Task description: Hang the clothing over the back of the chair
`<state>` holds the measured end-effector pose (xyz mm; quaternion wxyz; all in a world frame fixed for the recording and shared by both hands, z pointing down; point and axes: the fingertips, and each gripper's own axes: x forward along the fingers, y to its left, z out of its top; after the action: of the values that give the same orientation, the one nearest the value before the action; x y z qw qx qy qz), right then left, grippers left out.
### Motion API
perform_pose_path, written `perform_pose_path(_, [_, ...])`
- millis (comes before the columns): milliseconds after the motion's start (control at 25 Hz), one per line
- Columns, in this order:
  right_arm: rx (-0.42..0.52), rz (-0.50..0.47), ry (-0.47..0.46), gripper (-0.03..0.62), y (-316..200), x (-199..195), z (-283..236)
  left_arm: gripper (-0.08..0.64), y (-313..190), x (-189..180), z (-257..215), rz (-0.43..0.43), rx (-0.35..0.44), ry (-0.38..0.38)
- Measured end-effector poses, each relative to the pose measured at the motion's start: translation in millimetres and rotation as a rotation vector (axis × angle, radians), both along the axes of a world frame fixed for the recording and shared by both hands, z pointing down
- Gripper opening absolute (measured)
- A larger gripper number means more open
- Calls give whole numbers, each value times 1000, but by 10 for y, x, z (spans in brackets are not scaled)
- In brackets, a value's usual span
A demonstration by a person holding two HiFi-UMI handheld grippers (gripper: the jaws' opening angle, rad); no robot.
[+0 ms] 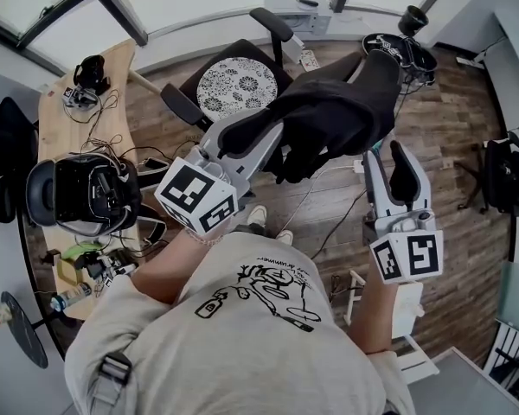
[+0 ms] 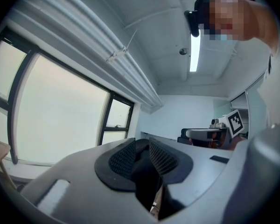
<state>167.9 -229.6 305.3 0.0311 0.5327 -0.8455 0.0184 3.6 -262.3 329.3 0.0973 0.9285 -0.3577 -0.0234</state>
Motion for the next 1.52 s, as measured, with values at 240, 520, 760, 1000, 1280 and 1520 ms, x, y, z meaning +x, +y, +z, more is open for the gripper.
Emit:
perform_pose_path(240, [15,21,13,112,195,-69,-140,62,209,48,-153,-5,36,0])
perform_pose_path(520, [66,39,100,63,396,-205,-277,37,402,103,-240,7,52,4])
perform_pose_path(760, [70,53,100,37,575,-317,-254,31,585,127,-206,10,56,3])
perform_pose_path(1000, [48,62,67,25,705,-387,-186,31,722,161,-113,13,51,-17])
perform_pose_path(1280, [35,54,82,23,791,-426,-120,31,803,147,-82,1,48,-5])
perform_pose_path(1520, [27,72,81,23,818,-356,-117,31,855,186,-65,6,43,4])
